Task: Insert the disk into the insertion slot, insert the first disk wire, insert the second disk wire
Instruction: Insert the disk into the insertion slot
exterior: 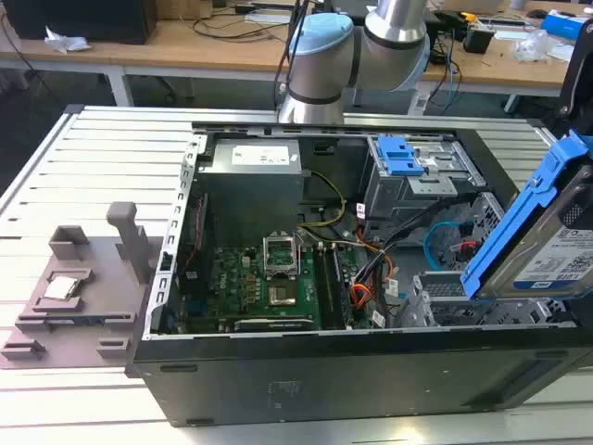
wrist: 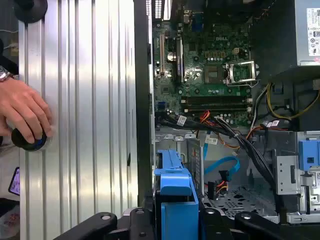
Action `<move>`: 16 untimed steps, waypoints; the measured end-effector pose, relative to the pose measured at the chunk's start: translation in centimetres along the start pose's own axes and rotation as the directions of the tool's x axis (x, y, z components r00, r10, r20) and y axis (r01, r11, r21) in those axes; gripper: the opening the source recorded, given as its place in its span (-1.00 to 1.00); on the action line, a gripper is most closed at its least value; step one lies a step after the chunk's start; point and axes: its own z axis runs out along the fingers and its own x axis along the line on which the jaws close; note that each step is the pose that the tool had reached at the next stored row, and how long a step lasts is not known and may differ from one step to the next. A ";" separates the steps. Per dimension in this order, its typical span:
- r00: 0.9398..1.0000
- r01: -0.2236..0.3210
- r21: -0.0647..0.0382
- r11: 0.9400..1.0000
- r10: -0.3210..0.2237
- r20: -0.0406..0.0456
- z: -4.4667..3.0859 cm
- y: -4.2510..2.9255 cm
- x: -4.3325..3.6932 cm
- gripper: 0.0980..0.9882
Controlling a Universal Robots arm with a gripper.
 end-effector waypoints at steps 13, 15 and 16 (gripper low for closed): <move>1.000 0.000 0.000 1.000 0.000 0.009 4.22 0.45 -3.31 -0.39; 1.000 0.000 0.000 1.000 0.000 0.008 4.65 0.55 -3.42 -0.39; 1.000 0.000 0.000 1.000 0.000 0.008 4.74 0.59 -3.46 -0.39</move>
